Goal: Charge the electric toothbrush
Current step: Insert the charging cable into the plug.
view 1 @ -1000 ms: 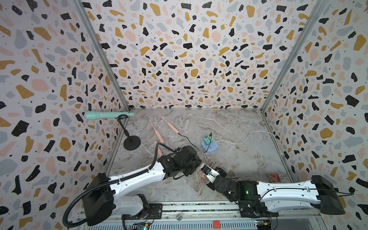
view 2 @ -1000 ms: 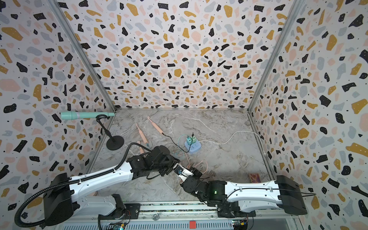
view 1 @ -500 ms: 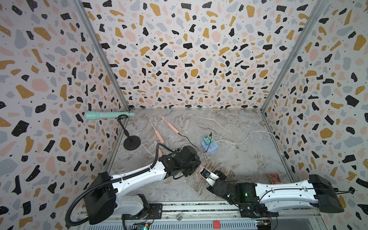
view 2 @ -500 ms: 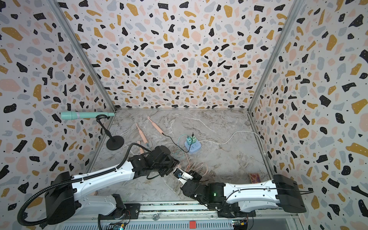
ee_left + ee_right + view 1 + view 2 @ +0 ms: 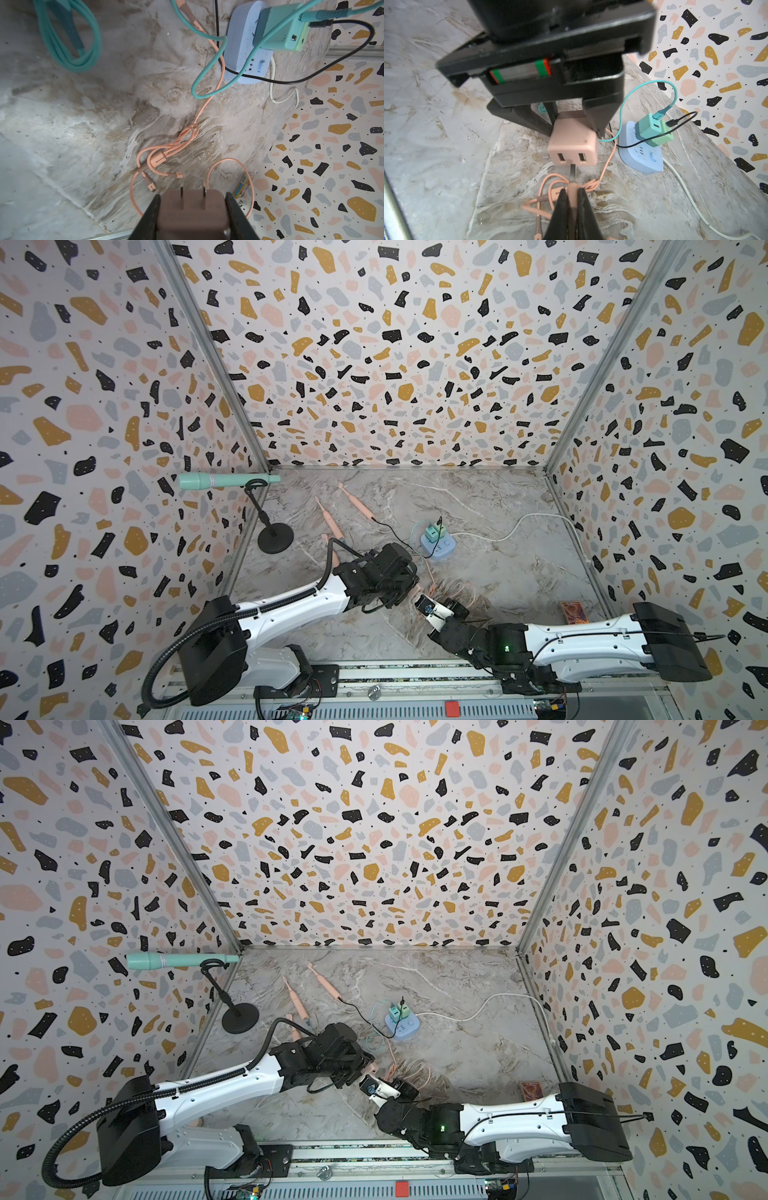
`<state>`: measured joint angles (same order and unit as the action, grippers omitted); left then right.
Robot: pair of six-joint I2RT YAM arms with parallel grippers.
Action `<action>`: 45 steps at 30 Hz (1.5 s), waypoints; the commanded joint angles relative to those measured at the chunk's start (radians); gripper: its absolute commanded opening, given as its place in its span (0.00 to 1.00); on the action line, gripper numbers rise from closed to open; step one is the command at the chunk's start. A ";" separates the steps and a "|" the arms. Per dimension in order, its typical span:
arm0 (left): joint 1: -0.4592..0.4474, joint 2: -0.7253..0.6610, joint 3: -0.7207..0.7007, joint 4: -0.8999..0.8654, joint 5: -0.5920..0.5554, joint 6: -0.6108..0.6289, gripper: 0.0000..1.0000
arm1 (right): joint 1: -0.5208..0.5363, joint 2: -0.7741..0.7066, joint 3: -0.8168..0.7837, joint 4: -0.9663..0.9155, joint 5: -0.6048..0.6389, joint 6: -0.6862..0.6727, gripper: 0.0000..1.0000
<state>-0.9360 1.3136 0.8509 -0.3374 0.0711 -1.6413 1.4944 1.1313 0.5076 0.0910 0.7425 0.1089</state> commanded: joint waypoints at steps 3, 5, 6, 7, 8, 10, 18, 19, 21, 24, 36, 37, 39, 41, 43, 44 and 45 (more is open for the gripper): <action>0.006 0.000 0.028 -0.013 0.016 0.017 0.00 | 0.003 -0.006 0.033 0.035 0.060 -0.013 0.00; 0.005 0.005 0.027 -0.013 0.019 0.020 0.00 | 0.000 -0.010 0.033 0.040 0.067 -0.021 0.00; 0.006 0.007 0.027 -0.014 0.021 0.022 0.00 | -0.003 -0.014 0.034 0.044 0.067 -0.021 0.00; 0.006 0.009 0.028 -0.014 0.021 0.023 0.00 | -0.005 -0.017 0.034 0.045 0.068 -0.024 0.00; 0.006 0.009 0.028 -0.018 0.021 0.024 0.00 | -0.006 -0.018 0.034 0.050 0.063 -0.026 0.00; 0.006 0.010 0.028 -0.014 0.022 0.026 0.00 | -0.006 -0.020 0.035 0.057 0.051 -0.031 0.00; 0.006 0.010 0.032 -0.015 0.028 0.032 0.00 | -0.016 0.013 0.034 0.070 0.046 -0.040 0.00; 0.006 0.010 0.033 -0.016 0.029 0.032 0.00 | -0.020 0.012 0.033 0.071 0.046 -0.040 0.00; 0.006 0.008 0.034 -0.017 0.028 0.033 0.00 | -0.035 0.009 0.029 0.071 0.037 -0.040 0.00; 0.006 0.005 0.036 -0.018 0.029 0.034 0.00 | -0.048 0.001 0.026 0.073 0.026 -0.045 0.00; -0.002 0.010 0.045 -0.019 0.035 0.040 0.00 | -0.065 0.016 0.037 0.073 0.032 -0.065 0.00; -0.003 0.012 0.048 -0.024 0.036 0.043 0.00 | -0.065 0.018 0.038 0.072 0.036 -0.069 0.00; -0.004 0.020 0.052 -0.031 0.039 0.050 0.00 | -0.065 0.021 0.043 0.075 0.039 -0.079 0.00; -0.009 0.030 0.061 -0.041 0.043 0.058 0.00 | -0.065 0.027 0.050 0.074 0.046 -0.091 0.00; -0.012 0.035 0.066 -0.053 0.041 0.066 0.00 | -0.064 0.036 0.061 0.073 0.053 -0.105 0.00; -0.015 0.038 0.069 -0.054 0.042 0.068 0.00 | -0.065 0.042 0.067 0.071 0.059 -0.108 0.00; -0.016 0.039 0.069 -0.055 0.044 0.070 0.00 | -0.063 0.048 0.071 0.071 0.061 -0.111 0.00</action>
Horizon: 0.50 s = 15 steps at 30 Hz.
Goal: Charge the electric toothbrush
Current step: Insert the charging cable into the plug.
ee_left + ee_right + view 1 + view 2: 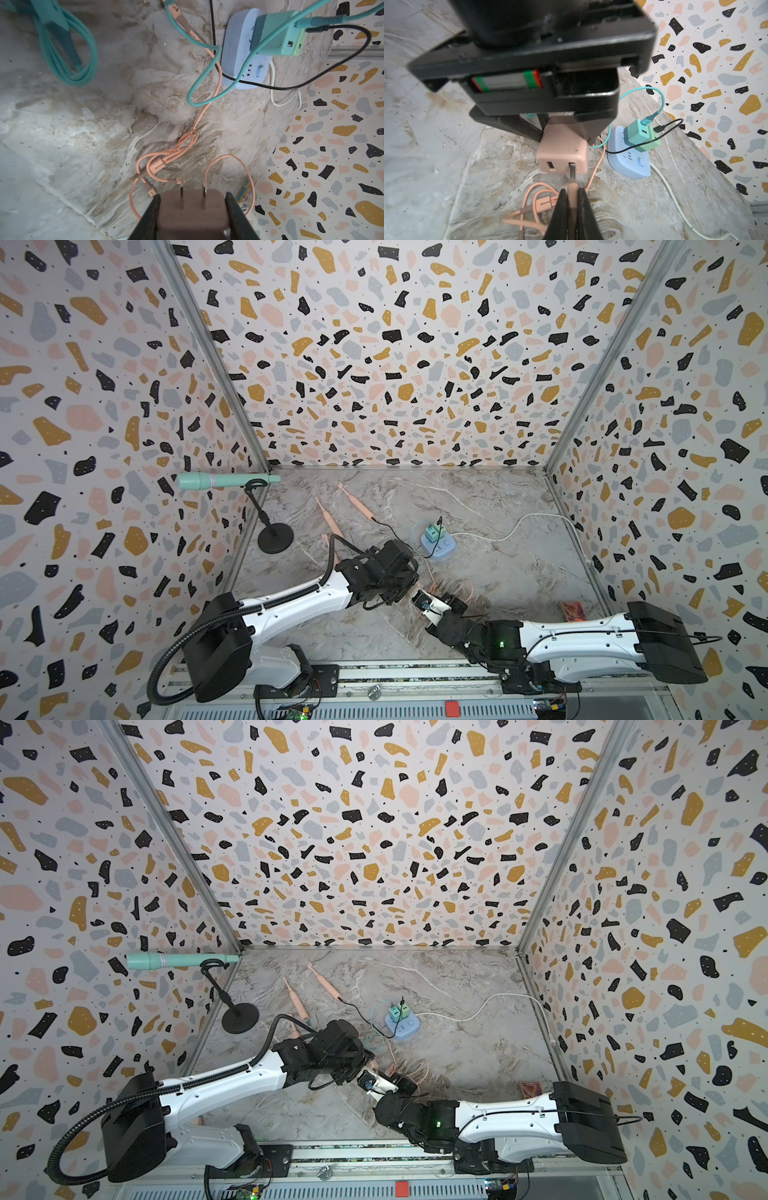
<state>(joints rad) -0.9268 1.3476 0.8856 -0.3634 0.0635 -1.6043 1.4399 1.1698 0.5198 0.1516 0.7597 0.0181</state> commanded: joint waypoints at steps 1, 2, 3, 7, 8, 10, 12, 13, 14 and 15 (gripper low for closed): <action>-0.026 0.006 0.036 -0.030 0.052 0.033 0.00 | -0.009 0.015 0.062 0.009 0.047 -0.026 0.00; -0.026 0.006 0.038 -0.031 0.051 0.035 0.00 | -0.010 0.023 0.067 0.010 0.054 -0.028 0.00; -0.026 0.007 0.037 -0.031 0.053 0.035 0.00 | -0.010 0.030 0.073 0.004 0.058 -0.027 0.00; -0.031 0.005 0.045 -0.035 0.050 0.037 0.00 | -0.009 0.076 0.103 -0.026 0.076 -0.018 0.00; -0.032 0.005 0.046 -0.034 0.051 0.035 0.00 | -0.009 0.086 0.109 -0.031 0.078 -0.013 0.00; -0.035 0.005 0.047 -0.027 0.054 0.034 0.00 | -0.009 0.101 0.119 -0.036 0.085 -0.007 0.00; -0.040 0.004 0.050 -0.023 0.055 0.032 0.00 | -0.009 0.110 0.127 -0.044 0.093 0.005 0.00; -0.043 0.003 0.050 -0.022 0.053 0.031 0.00 | -0.009 0.110 0.129 -0.040 0.092 0.010 0.00; -0.047 0.002 0.048 -0.016 0.055 0.027 0.00 | -0.005 0.110 0.126 -0.030 0.091 0.012 0.00; -0.051 0.001 0.047 -0.010 0.057 0.022 0.00 | -0.002 0.110 0.124 -0.019 0.097 0.013 0.00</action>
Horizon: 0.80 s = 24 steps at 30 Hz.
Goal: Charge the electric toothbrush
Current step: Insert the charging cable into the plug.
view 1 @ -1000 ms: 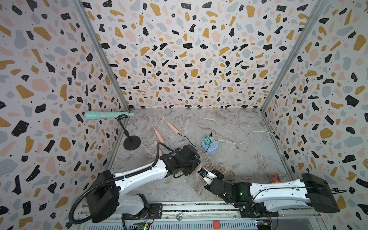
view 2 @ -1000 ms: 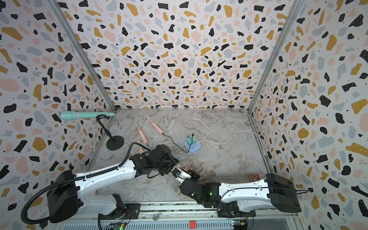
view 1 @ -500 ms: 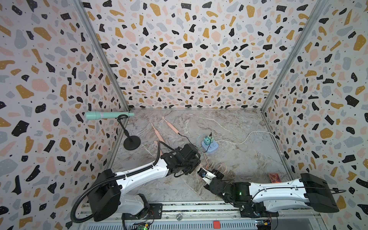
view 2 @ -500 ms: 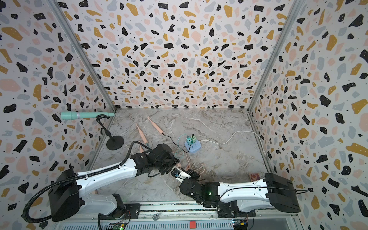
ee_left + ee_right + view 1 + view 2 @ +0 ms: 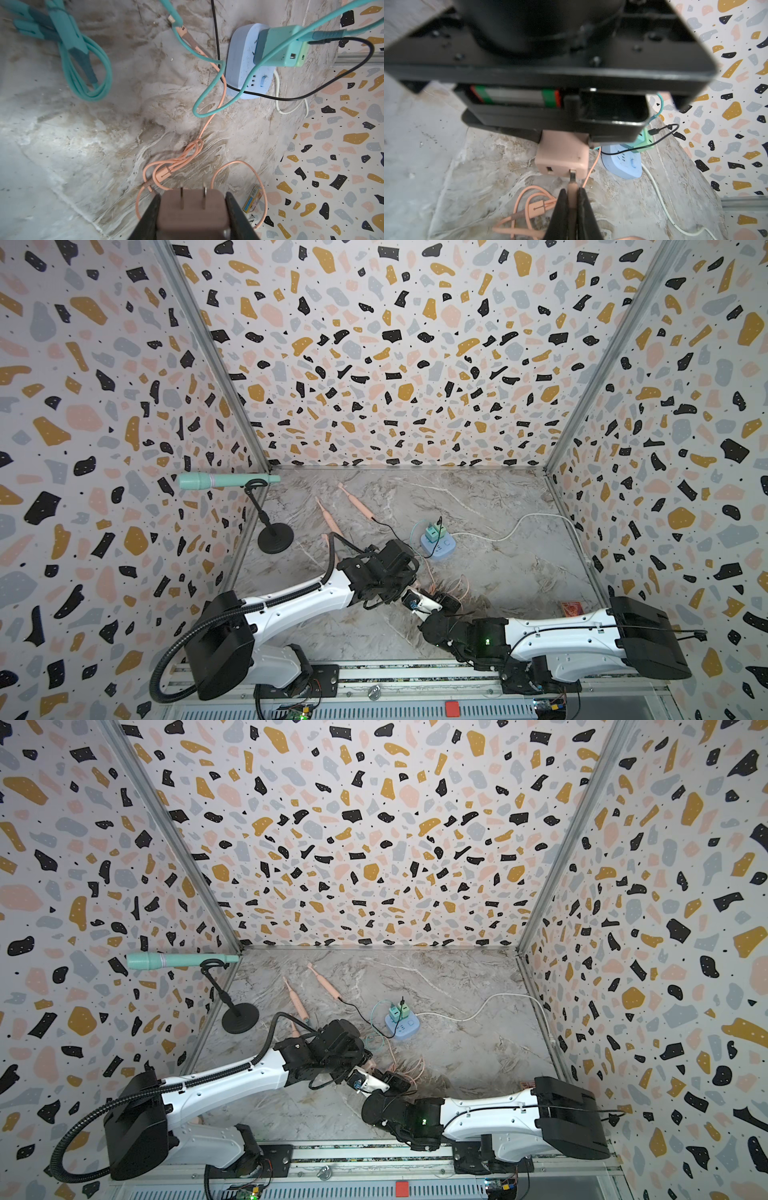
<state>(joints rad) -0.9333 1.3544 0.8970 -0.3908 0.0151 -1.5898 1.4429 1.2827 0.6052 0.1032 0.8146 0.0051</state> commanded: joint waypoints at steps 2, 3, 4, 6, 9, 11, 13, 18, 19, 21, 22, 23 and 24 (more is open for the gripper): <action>-0.054 -0.007 0.031 0.028 0.105 -0.001 0.00 | 0.002 -0.008 0.025 0.066 0.070 0.024 0.00; -0.059 -0.005 0.030 0.032 0.105 -0.004 0.00 | 0.004 -0.012 0.020 0.080 0.080 0.023 0.00; -0.063 -0.006 0.028 0.036 0.106 -0.007 0.00 | 0.004 -0.017 0.010 0.103 0.087 0.019 0.00; -0.072 -0.005 0.027 0.042 0.106 -0.016 0.00 | 0.006 -0.030 -0.016 0.154 0.095 0.005 0.00; -0.088 -0.005 0.033 0.049 0.102 -0.025 0.00 | 0.010 -0.041 -0.035 0.207 0.120 -0.012 0.00; -0.097 -0.001 0.044 0.038 0.093 -0.022 0.00 | 0.008 -0.044 -0.041 0.230 0.128 -0.031 0.00; -0.109 0.001 0.051 0.033 0.080 -0.025 0.00 | 0.009 -0.045 -0.032 0.234 0.132 -0.045 0.00; -0.141 0.029 0.060 0.039 0.080 -0.023 0.00 | 0.009 -0.056 -0.016 0.242 0.128 -0.076 0.00; -0.147 0.040 0.066 0.036 0.078 -0.017 0.00 | 0.008 -0.059 -0.015 0.245 0.134 -0.084 0.00; -0.158 0.054 0.079 0.025 0.076 -0.007 0.00 | 0.006 -0.072 -0.016 0.246 0.140 -0.095 0.00; -0.163 0.059 0.085 0.014 0.071 -0.003 0.00 | 0.004 -0.081 -0.016 0.244 0.140 -0.099 0.00; -0.166 0.065 0.087 0.011 0.069 0.000 0.00 | 0.002 -0.090 -0.017 0.242 0.142 -0.100 0.00; -0.169 0.067 0.085 0.010 0.069 0.001 0.00 | 0.003 -0.100 -0.019 0.243 0.145 -0.104 0.00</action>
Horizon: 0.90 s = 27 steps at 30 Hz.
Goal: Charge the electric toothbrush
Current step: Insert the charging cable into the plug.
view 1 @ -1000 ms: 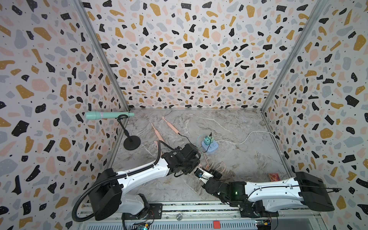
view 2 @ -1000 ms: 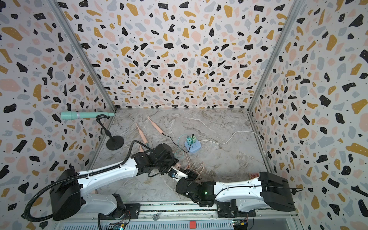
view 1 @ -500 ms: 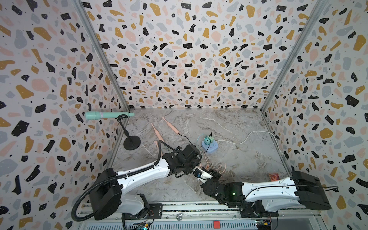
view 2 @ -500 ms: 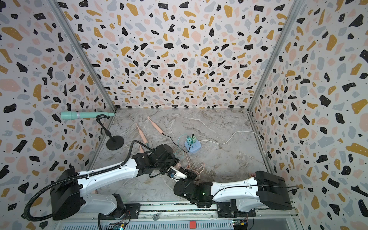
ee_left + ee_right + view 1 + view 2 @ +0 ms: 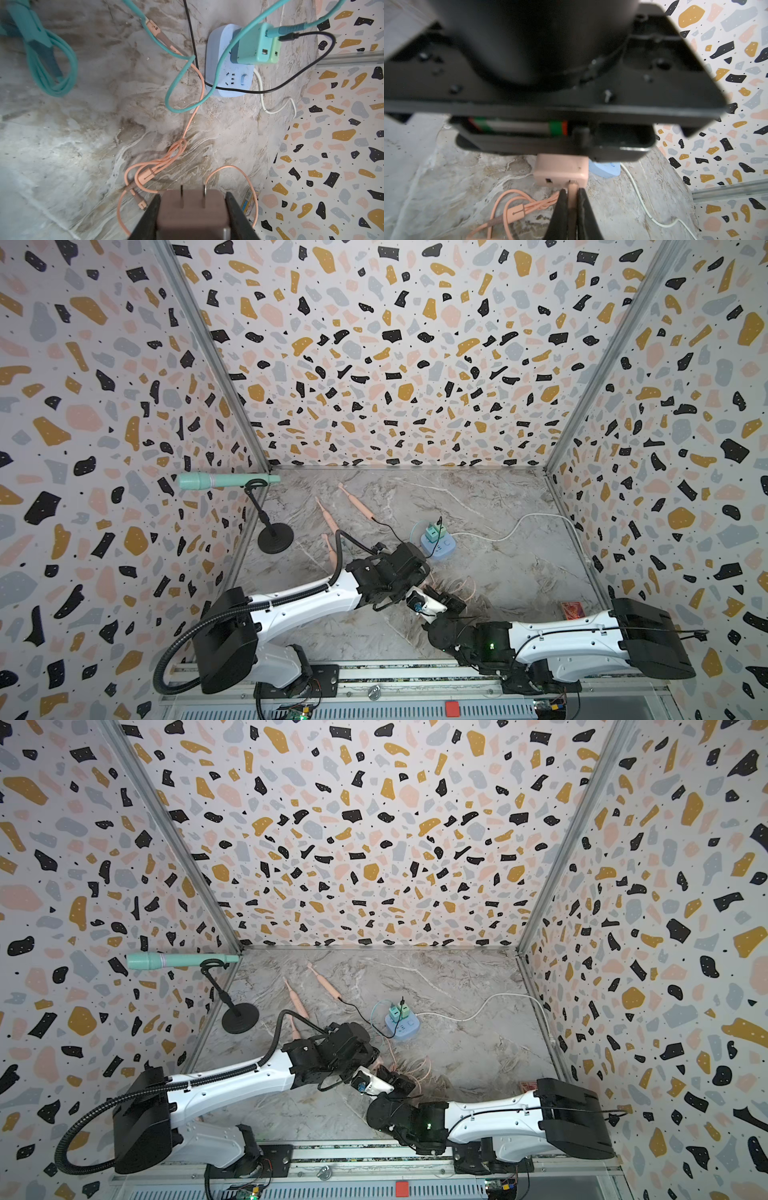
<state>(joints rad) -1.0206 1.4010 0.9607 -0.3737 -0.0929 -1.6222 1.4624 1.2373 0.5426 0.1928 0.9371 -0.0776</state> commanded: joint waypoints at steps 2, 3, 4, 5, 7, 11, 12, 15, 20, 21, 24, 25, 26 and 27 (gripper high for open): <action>-0.090 0.024 0.021 -0.005 0.171 0.032 0.00 | -0.019 -0.074 0.038 0.164 0.027 -0.032 0.00; -0.091 0.026 0.019 -0.001 0.173 0.031 0.00 | -0.019 -0.083 0.034 0.175 0.025 -0.037 0.00; -0.091 0.029 0.019 -0.001 0.175 0.033 0.00 | -0.019 -0.091 0.033 0.181 0.023 -0.042 0.00; -0.093 0.031 0.020 -0.002 0.174 0.036 0.00 | -0.020 -0.096 0.031 0.188 0.023 -0.046 0.00; -0.093 0.030 0.019 -0.004 0.173 0.039 0.00 | -0.025 -0.101 0.030 0.190 0.017 -0.049 0.00; -0.093 0.023 0.020 -0.035 0.153 0.042 0.00 | -0.021 -0.114 0.028 0.166 -0.029 -0.051 0.00; -0.092 0.020 0.018 -0.036 0.148 0.038 0.00 | -0.019 -0.114 0.027 0.158 -0.034 -0.046 0.00; -0.089 0.017 0.023 -0.053 0.129 0.038 0.00 | -0.005 -0.114 0.030 0.121 -0.028 -0.011 0.00; -0.071 0.014 0.023 -0.076 0.121 0.043 0.00 | 0.041 -0.130 0.026 0.076 -0.009 0.021 0.00; -0.066 0.010 0.018 -0.077 0.122 0.044 0.00 | 0.050 -0.135 0.028 0.062 0.001 0.030 0.02; -0.053 0.003 0.021 -0.089 0.114 0.049 0.00 | 0.072 -0.151 0.034 0.009 0.016 0.062 0.07; -0.049 -0.001 0.021 -0.095 0.113 0.051 0.00 | 0.078 -0.158 0.038 -0.010 0.016 0.071 0.09; -0.043 -0.005 0.021 -0.099 0.109 0.053 0.00 | 0.087 -0.165 0.040 -0.028 0.021 0.082 0.12; -0.039 -0.009 0.019 -0.104 0.105 0.052 0.00 | 0.095 -0.174 0.042 -0.043 0.021 0.089 0.15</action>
<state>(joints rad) -1.0439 1.3922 0.9791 -0.4107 -0.0483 -1.6123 1.5341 1.1233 0.5240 0.0952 0.9173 -0.0338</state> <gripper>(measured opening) 0.409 0.131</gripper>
